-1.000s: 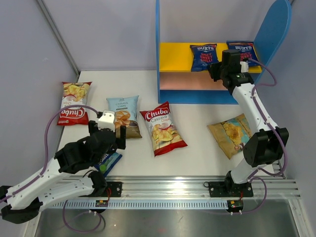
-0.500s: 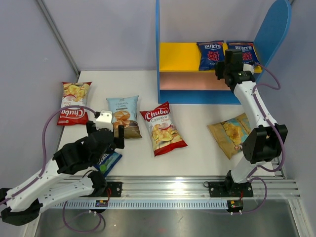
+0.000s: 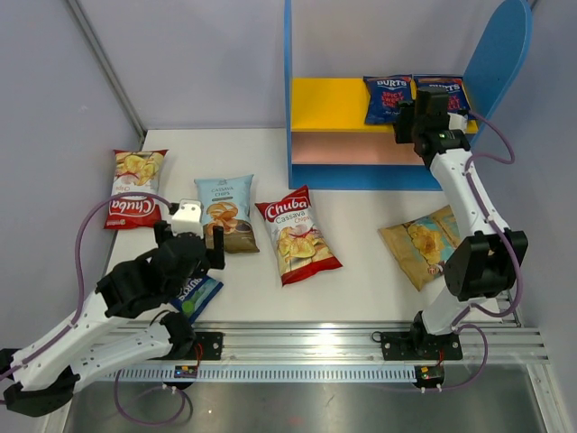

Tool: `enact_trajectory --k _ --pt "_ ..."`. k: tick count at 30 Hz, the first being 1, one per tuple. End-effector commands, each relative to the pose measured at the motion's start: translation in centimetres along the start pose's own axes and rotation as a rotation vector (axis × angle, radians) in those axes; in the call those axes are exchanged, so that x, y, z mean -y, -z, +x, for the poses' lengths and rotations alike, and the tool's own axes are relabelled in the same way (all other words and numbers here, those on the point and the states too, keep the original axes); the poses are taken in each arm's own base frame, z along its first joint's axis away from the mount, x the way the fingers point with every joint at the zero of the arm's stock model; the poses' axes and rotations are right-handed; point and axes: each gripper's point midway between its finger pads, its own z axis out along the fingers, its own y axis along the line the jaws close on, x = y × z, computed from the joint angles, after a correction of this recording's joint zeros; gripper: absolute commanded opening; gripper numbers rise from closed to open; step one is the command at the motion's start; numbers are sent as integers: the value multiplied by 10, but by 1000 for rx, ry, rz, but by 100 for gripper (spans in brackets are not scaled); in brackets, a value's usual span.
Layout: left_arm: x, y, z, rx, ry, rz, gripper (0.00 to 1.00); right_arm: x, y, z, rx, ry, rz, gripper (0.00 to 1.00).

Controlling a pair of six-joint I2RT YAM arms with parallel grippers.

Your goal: Place and organize the chips bags onto the shelf

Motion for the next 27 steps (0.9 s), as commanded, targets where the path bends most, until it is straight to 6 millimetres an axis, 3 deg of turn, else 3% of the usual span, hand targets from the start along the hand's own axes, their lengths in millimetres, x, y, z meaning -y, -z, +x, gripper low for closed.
enact_trajectory --k 1,7,8,9,10,11,12,14,15,16,17,18,19,20,21,24,27 --pt "-6 -1 -10 39 42 -32 99 -7 31 -10 6 49 -11 63" --pt "-30 -4 -13 45 116 -142 99 4 65 -19 6 85 -23 70" --pt "-35 -4 -14 48 129 -166 99 -1 81 -23 8 85 -54 71" --pt "-39 -4 -14 48 142 -187 99 9 84 -24 8 111 -48 75" --pt "-47 -6 -15 47 176 -226 99 -2 101 -27 4 122 -108 76" --pt "-51 -7 -14 42 191 -244 99 -5 109 -26 -5 145 -138 82" --pt "-61 -10 -13 35 217 -293 99 1 113 -24 -16 225 -158 99" --pt "-68 -15 -11 12 232 -324 99 -12 139 -15 -78 309 -269 100" --pt "-80 -18 -11 7 257 -378 99 -4 145 -6 -128 394 -290 99" --pt "-86 -20 -9 -9 265 -399 99 -9 162 -4 -147 428 -351 100" --pt "-92 -22 -8 -18 287 -421 99 9 162 9 -219 473 -362 100" --pt "-110 -23 -6 -24 338 -489 99 16 174 25 -313 547 -421 99" --pt "-112 -29 0 -59 357 -483 99 12 192 31 -350 579 -503 100" --pt "-120 -33 3 -75 388 -507 99 34 191 42 -409 642 -509 99" --pt "-140 -33 12 -106 445 -586 99 47 200 53 -497 682 -522 100" --pt "-163 -27 29 -179 532 -715 99 81 211 60 -581 782 -496 100" --pt "-159 -32 52 -278 657 -760 99 102 214 56 -578 865 -478 99"
